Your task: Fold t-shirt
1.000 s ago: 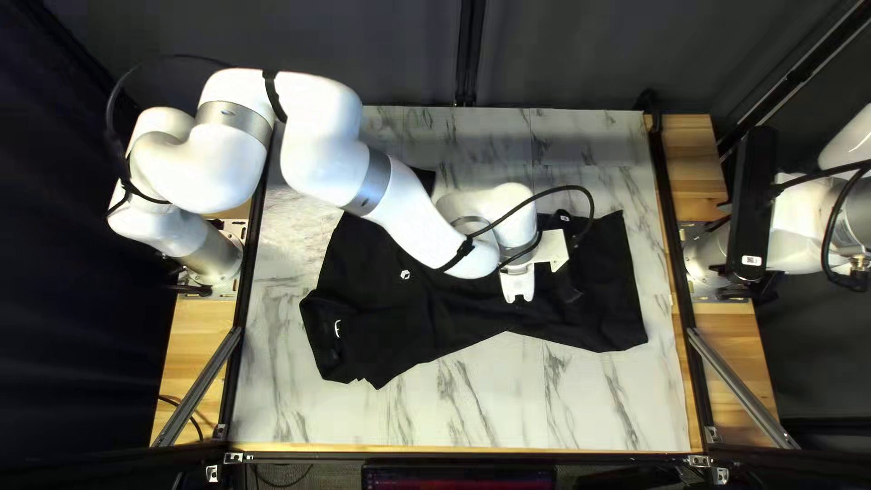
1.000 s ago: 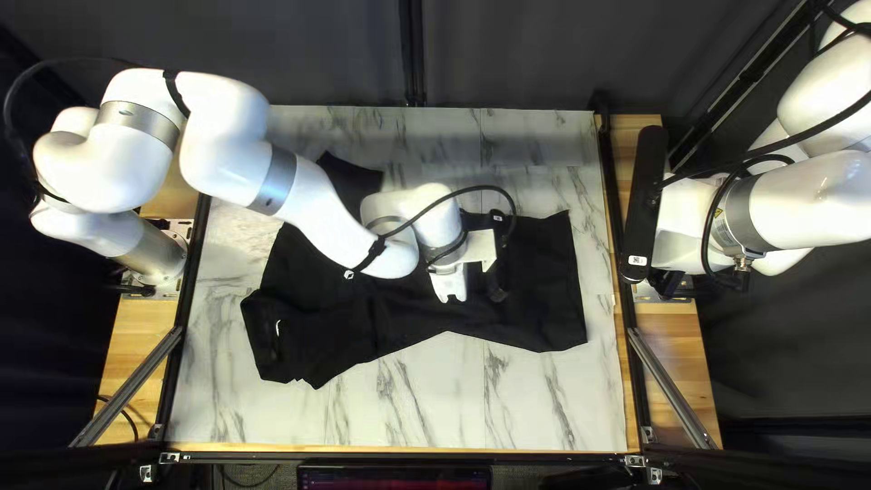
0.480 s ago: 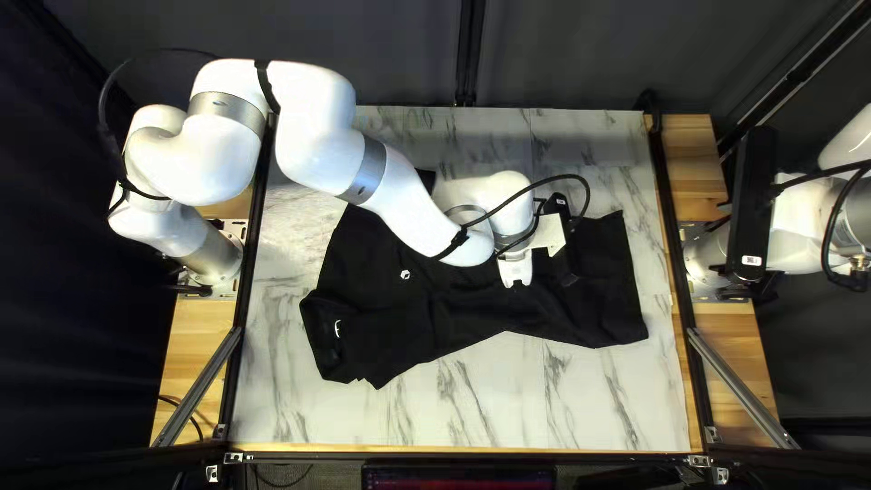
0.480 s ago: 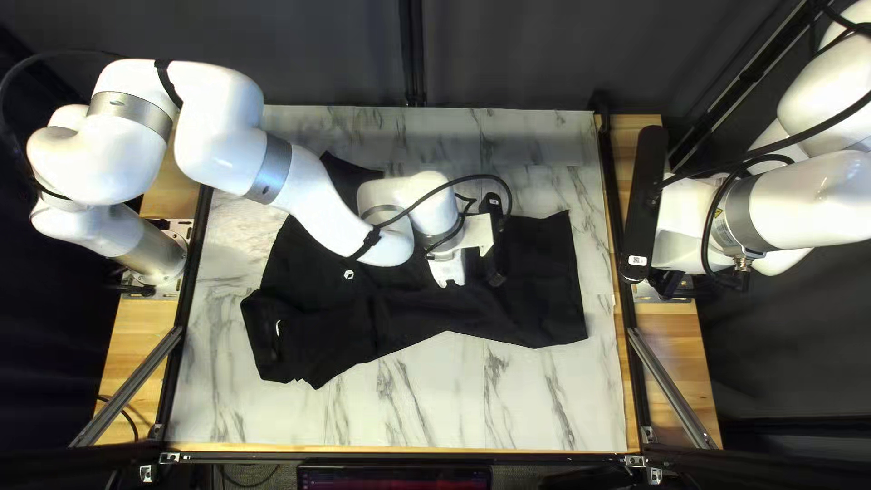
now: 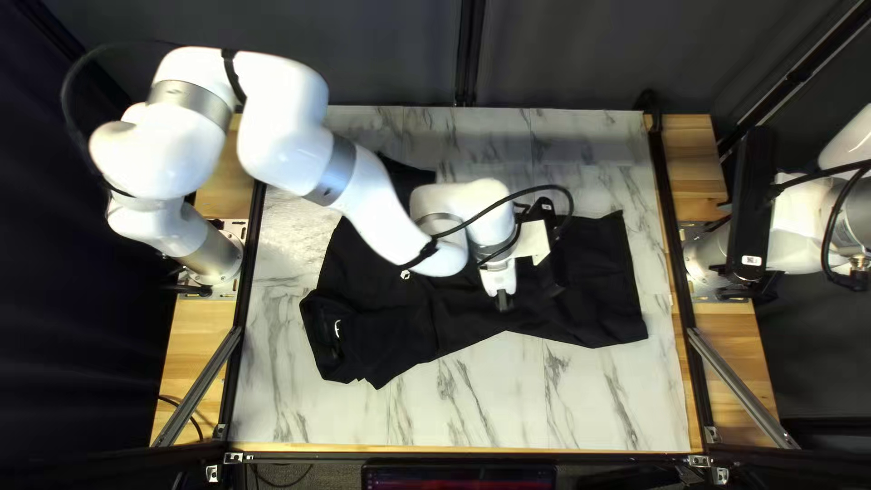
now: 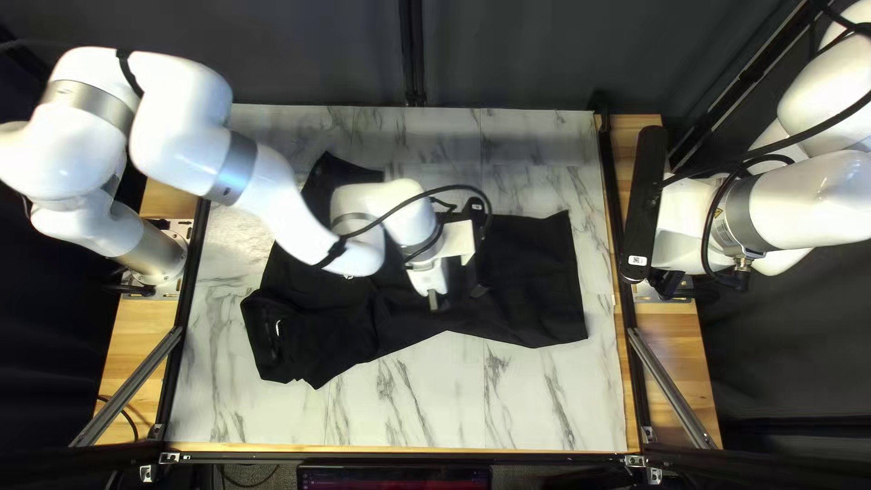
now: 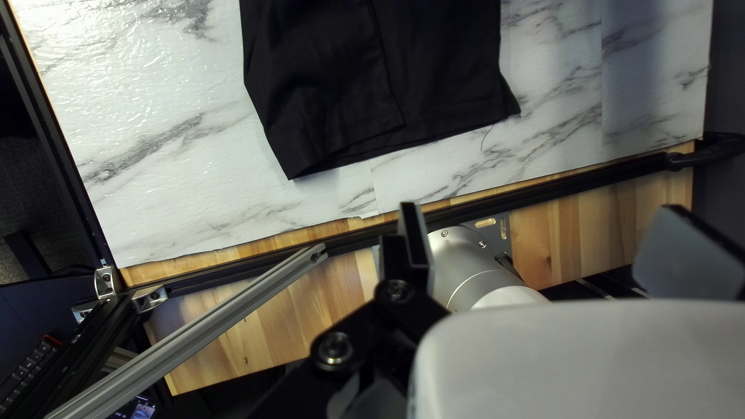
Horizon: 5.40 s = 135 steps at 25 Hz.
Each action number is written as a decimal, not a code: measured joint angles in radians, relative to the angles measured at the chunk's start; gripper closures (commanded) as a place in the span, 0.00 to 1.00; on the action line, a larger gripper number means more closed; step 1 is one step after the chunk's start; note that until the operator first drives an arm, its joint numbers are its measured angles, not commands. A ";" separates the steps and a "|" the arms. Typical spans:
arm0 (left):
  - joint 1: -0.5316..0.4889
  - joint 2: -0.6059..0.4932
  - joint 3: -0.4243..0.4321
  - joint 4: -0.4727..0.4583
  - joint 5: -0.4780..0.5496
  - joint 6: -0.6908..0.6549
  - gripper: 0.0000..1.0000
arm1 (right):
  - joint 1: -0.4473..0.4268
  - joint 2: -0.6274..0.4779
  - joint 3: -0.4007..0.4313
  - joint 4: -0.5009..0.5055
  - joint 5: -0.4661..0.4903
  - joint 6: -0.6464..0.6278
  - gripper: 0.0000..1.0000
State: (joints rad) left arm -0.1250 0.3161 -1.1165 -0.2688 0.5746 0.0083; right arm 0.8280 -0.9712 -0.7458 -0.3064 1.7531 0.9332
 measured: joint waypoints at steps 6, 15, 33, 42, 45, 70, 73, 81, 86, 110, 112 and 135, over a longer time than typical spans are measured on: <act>-0.073 -0.239 0.275 0.089 0.002 -0.160 0.00 | 0.000 0.000 0.000 0.000 0.000 0.000 0.00; -0.283 -0.510 0.544 0.251 0.143 -0.489 0.00 | 0.000 0.000 0.000 0.000 0.000 0.000 0.00; -0.606 -0.358 0.504 0.272 0.160 -0.870 0.00 | 0.000 0.000 0.000 0.000 0.000 0.000 0.00; -0.585 -0.340 0.560 0.229 0.072 -0.872 0.98 | 0.000 0.000 0.000 0.000 0.000 0.000 0.00; -0.560 -0.342 0.579 0.219 0.044 -0.857 1.00 | 0.000 0.000 0.000 0.000 0.000 0.000 0.00; -0.476 -0.755 0.756 0.259 0.433 -0.869 1.00 | 0.000 0.000 0.000 0.000 0.000 0.000 0.00; -0.463 -0.814 0.790 0.254 0.491 -0.864 1.00 | 0.000 0.000 0.000 0.000 0.000 0.000 0.00; -0.442 -0.814 0.798 0.241 0.496 -0.854 0.00 | 0.000 0.000 0.000 0.000 0.000 0.000 0.00; -0.421 -0.814 0.779 0.249 0.495 -0.834 0.00 | 0.000 0.000 0.000 0.000 0.000 0.000 0.00; 0.124 -1.166 0.311 0.297 0.999 -0.098 0.00 | 0.000 0.000 0.000 0.000 0.000 0.000 0.00; 0.188 -1.206 0.256 0.289 1.064 -0.025 0.00 | 0.000 0.000 0.000 0.000 0.000 0.000 0.00; 0.236 -1.247 0.208 0.281 1.126 0.031 0.00 | 0.000 0.000 0.000 0.000 0.000 0.000 0.00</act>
State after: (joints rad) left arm 0.1111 -0.9313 -0.9083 0.0119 1.7011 0.0388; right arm 0.8280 -0.9712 -0.7458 -0.3064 1.7531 0.9332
